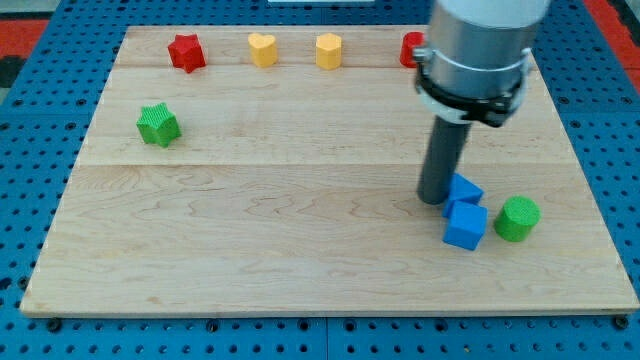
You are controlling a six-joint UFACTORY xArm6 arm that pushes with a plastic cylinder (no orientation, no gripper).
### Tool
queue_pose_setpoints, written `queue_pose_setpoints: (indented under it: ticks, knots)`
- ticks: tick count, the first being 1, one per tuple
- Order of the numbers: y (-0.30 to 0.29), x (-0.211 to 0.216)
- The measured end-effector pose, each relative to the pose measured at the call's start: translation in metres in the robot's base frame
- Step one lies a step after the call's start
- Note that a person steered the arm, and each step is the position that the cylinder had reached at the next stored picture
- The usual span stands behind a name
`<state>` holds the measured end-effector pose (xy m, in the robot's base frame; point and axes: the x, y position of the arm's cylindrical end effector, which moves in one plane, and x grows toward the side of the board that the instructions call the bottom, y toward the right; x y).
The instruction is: Push the red circle downwards
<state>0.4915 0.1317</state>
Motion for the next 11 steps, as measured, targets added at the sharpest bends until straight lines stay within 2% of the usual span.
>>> queue_pose_setpoints:
  ticks: [1,2,3,4,5,6,7,8,9,11]
  knots:
    - [-0.022,-0.032]
    - [-0.07,-0.097]
    - [-0.083,-0.155]
    - [-0.01,-0.193]
    - [0.093,-0.246]
    - [0.084,-0.297]
    - [0.005,-0.285]
    - [-0.016,-0.23]
    - [-0.024,-0.193]
    - [-0.022,-0.074]
